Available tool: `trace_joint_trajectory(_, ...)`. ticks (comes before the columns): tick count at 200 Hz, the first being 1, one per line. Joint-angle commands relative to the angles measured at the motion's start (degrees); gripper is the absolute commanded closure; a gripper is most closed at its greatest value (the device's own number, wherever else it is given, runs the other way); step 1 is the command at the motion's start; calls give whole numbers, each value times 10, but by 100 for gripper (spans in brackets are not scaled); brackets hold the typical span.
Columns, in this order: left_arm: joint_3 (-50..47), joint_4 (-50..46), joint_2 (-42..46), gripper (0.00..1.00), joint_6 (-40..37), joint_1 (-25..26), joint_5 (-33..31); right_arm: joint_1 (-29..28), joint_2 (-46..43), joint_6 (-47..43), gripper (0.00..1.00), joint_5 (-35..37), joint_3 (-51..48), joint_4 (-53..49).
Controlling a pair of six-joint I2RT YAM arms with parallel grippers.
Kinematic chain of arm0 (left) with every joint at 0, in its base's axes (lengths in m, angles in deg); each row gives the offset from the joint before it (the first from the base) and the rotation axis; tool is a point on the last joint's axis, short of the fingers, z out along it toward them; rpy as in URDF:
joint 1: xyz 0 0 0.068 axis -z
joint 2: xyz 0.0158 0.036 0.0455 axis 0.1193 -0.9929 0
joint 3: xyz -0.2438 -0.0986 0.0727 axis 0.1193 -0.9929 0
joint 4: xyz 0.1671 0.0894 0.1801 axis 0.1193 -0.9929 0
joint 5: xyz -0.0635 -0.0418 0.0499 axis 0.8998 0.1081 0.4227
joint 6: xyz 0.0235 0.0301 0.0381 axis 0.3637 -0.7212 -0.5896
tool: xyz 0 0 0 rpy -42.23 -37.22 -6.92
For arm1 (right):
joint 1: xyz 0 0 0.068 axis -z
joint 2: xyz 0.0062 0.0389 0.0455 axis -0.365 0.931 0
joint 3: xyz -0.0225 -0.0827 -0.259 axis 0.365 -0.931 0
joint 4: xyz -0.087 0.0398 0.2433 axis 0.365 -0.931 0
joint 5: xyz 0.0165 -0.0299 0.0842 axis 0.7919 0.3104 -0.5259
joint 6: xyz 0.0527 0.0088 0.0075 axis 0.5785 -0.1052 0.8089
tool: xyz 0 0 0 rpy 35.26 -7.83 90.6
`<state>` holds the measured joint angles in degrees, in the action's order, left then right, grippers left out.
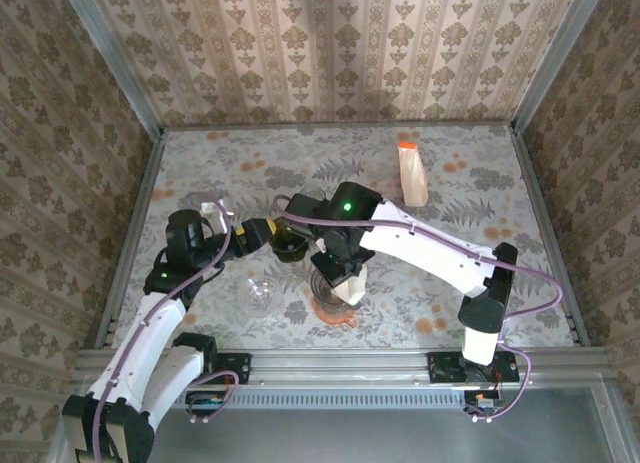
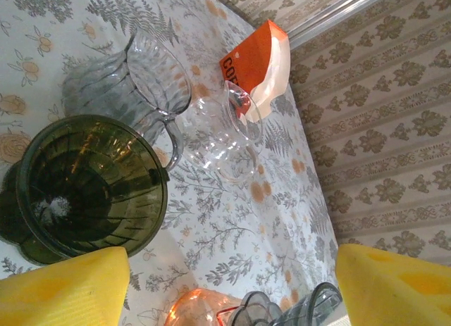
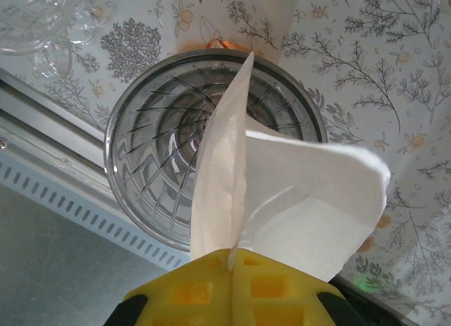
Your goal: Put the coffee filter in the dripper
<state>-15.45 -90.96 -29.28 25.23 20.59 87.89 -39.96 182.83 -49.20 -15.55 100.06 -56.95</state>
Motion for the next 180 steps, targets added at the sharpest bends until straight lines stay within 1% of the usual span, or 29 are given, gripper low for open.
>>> trace_joint_trajectory(1, 10, -8, 0, 21, -16, 10, 15, -4, 0, 5, 100, -19, -26, 29)
trace_joint_trajectory(37, 11, -18, -4, 21, -19, 25, 14, -4, -7, 3, 100, -30, -51, 61)
trace_joint_trajectory(57, 15, -26, -3, 19, -20, 28, 14, -4, -16, 2, 87, -28, -56, 70)
trace_joint_trajectory(67, 16, -29, -3, 19, -21, 30, 15, -4, -23, 1, 83, -27, -60, 76)
trace_joint_trajectory(78, 19, -35, -3, 19, -22, 30, 16, -4, -31, 1, 78, -25, -65, 82)
trace_joint_trajectory(100, 25, -42, -4, 21, -23, 32, 17, -4, -50, 2, 65, -15, -76, 93)
trace_joint_trajectory(119, 31, -45, -4, 22, -21, 34, 17, -4, -70, 3, 56, -2, -83, 105)
trace_joint_trajectory(153, 42, -44, -6, 22, -17, 41, 12, -4, -100, 5, 43, 15, -88, 125)
trace_joint_trajectory(177, 57, -51, -10, 23, -18, 55, 4, -4, -123, 5, 37, 29, -98, 143)
trace_joint_trajectory(180, 60, -52, -10, 24, -19, 58, 3, -4, -127, 4, 34, 31, -99, 146)
